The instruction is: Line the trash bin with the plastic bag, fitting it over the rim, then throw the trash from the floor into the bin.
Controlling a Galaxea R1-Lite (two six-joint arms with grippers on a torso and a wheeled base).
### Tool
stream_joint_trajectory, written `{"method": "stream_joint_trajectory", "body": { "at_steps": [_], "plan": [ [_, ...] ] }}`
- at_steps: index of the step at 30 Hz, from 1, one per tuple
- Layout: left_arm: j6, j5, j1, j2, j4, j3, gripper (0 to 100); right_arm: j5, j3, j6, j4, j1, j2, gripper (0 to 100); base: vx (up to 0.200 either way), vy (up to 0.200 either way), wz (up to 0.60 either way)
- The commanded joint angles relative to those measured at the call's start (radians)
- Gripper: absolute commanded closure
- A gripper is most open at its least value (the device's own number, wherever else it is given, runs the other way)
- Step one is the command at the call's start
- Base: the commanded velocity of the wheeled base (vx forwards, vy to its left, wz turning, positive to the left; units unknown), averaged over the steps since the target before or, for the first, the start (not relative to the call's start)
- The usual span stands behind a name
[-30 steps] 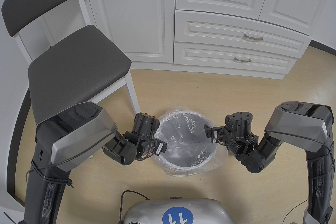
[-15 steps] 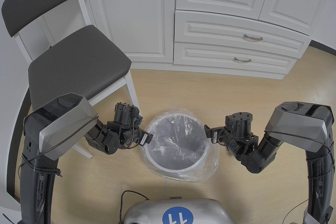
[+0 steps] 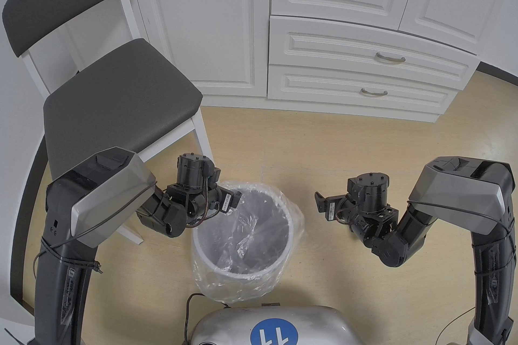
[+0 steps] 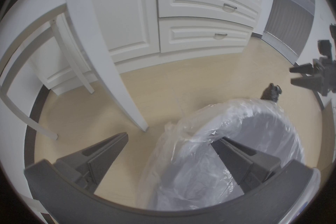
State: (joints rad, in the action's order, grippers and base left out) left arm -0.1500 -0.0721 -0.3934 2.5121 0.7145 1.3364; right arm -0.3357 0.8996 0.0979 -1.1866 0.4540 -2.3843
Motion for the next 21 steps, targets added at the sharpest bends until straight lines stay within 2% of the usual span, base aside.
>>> {"method": "stream_joint_trajectory", "body": {
  "at_steps": [1, 15, 18, 21],
  "plan": [
    [0.001, 0.015, -0.01, -0.018, 0.002, -0.037, 0, 0.0, -0.002, 0.0, -0.001, 0.002, 0.0, 0, 0.0, 0.0, 0.0],
    [-0.028, 0.02, -0.028, -0.174, -0.003, -0.192, 0, 0.0, -0.004, 0.0, -0.001, 0.008, -0.001, 0, 0.0, 0.0, 0.0],
    [-0.12, 0.055, -0.056, -0.219, -0.007, -0.309, 0, 0.0, -0.011, -0.001, -0.001, 0.011, 0.0, 0, 0.0, 0.0, 0.0],
    [-0.221, 0.049, -0.084, -0.21, 0.002, -0.37, 0, 0.0, -0.014, -0.001, -0.001, 0.017, 0.0, 0, 0.0, 0.0, 0.0]
  ]
}}
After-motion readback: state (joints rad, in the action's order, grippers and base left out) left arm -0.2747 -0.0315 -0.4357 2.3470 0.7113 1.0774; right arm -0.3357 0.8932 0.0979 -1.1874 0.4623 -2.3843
